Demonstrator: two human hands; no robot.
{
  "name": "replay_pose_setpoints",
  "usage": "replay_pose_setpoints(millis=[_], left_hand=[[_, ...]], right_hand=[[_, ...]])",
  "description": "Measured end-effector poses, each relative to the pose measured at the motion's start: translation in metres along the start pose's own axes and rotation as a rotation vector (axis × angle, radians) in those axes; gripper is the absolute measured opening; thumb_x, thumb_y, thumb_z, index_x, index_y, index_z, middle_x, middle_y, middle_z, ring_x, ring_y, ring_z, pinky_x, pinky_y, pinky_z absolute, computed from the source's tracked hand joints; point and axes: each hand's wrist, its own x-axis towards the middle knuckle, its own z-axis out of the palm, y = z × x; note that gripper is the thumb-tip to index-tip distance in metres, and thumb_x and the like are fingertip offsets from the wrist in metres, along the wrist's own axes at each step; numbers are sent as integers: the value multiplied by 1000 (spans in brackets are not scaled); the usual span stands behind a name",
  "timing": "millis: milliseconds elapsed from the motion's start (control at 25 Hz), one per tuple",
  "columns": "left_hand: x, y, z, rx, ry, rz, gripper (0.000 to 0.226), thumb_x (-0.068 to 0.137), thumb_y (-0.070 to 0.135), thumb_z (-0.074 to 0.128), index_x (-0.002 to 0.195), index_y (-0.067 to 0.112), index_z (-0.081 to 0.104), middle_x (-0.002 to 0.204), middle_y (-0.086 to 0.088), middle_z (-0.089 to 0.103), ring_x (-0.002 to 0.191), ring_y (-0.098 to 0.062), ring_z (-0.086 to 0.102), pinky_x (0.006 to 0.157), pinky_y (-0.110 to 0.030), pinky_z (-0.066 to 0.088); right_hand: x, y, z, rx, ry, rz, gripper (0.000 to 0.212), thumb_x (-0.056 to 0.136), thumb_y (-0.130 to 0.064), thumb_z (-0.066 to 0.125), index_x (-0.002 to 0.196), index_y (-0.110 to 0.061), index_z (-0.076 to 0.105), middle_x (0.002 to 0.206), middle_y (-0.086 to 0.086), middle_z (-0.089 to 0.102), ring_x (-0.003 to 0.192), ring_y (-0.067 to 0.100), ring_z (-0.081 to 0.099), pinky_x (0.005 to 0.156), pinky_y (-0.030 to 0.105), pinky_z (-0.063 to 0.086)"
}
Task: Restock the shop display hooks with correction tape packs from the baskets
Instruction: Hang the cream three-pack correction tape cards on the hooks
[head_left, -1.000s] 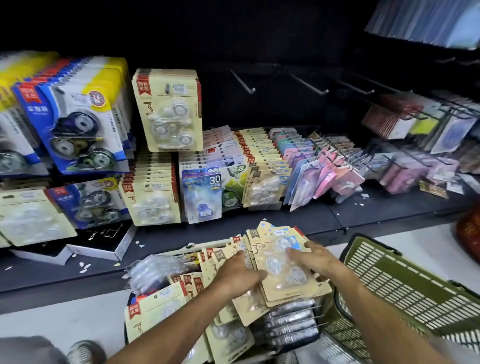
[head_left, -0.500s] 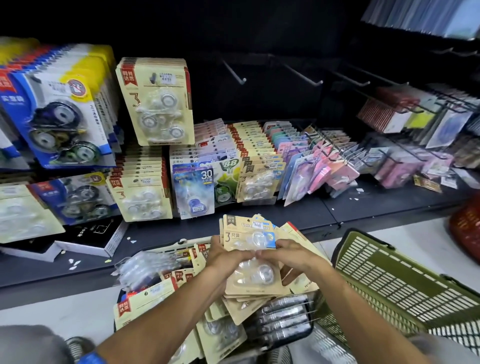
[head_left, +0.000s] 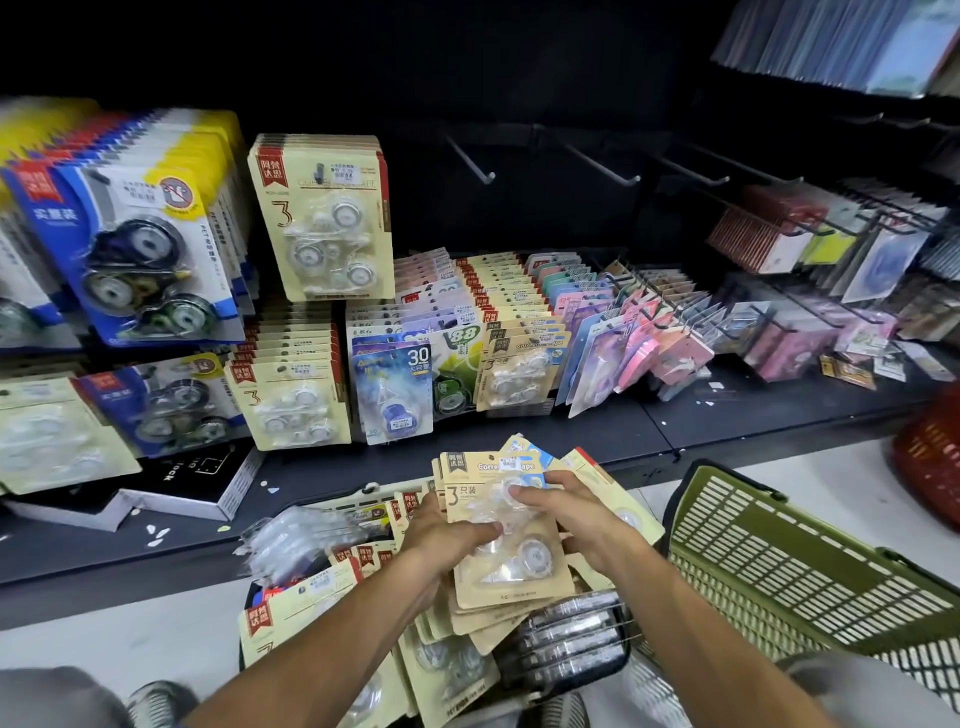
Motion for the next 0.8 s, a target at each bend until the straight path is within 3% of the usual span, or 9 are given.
replay_pose_setpoints(millis=[80, 200, 320, 360, 440, 480, 600, 680, 800], left_hand=[[-1, 3, -3, -50, 55, 10, 96, 58, 15, 98, 138, 14, 45, 118, -2, 71, 103, -22, 69, 96, -40, 57], [-4, 19, -11, -126, 109, 25, 120, 51, 19, 101, 150, 12, 33, 126, -8, 68, 110, -27, 68, 97, -42, 56], [-10, 43, -27, -280, 85, 58, 71, 63, 4, 94, 124, 6, 57, 110, -13, 75, 86, -23, 73, 64, -29, 61], [-13, 51, -34, -298, 78, 79, 65, 65, 1, 92, 120, 9, 58, 107, -11, 75, 84, -21, 73, 60, -28, 60], [-18, 65, -49, -305, 97, 124, 67, 65, 1, 92, 122, 12, 57, 109, -8, 75, 90, -23, 74, 72, -34, 63], [-22, 69, -57, -319, 129, 142, 67, 65, 1, 91, 122, 12, 57, 109, -8, 75, 92, -24, 74, 77, -38, 63], [-28, 79, -80, -391, 214, 191, 63, 71, -2, 87, 121, 14, 53, 106, -4, 73, 84, -17, 70, 58, -26, 59], [-29, 83, -92, -413, 251, 215, 62, 74, 0, 86, 120, 17, 48, 108, -3, 71, 80, -12, 66, 51, -21, 53], [-33, 89, -104, -465, 281, 216, 57, 74, 1, 86, 106, 22, 45, 104, -3, 69, 81, -17, 68, 60, -27, 55]], right_hand=[[-1, 2, 2, 79, -32, 3, 57, 72, -30, 87, 118, -22, 55, 112, 2, 68, 99, 19, 68, 85, 35, 55], [-3, -5, 6, 158, -49, -25, 34, 81, -9, 80, 101, -21, 56, 95, 1, 69, 82, 17, 68, 68, 30, 53], [2, -16, 12, 221, -58, -95, 53, 79, -24, 84, 126, -18, 59, 105, 4, 76, 86, 20, 73, 65, 28, 53], [3, -21, 14, 240, -49, -106, 47, 84, -30, 80, 125, -17, 62, 104, 4, 76, 84, 20, 72, 63, 27, 52], [4, -23, 14, 135, -21, -101, 30, 93, -33, 68, 116, -14, 66, 103, 6, 70, 82, 21, 65, 64, 27, 49], [5, -22, 13, -94, 11, -112, 30, 95, -34, 64, 117, -14, 66, 110, 7, 67, 88, 22, 63, 70, 29, 49], [4, -7, 15, -921, 28, -90, 69, 85, -48, 69, 143, -19, 44, 138, 6, 49, 123, 27, 54, 96, 33, 47], [0, 2, 25, -1039, -28, -51, 96, 77, -55, 74, 153, -21, 27, 146, 7, 37, 131, 31, 49, 102, 37, 46], [-4, 13, 39, -1104, -1, -69, 122, 69, -56, 82, 159, -24, 6, 157, 8, 19, 133, 33, 49, 103, 39, 47]])
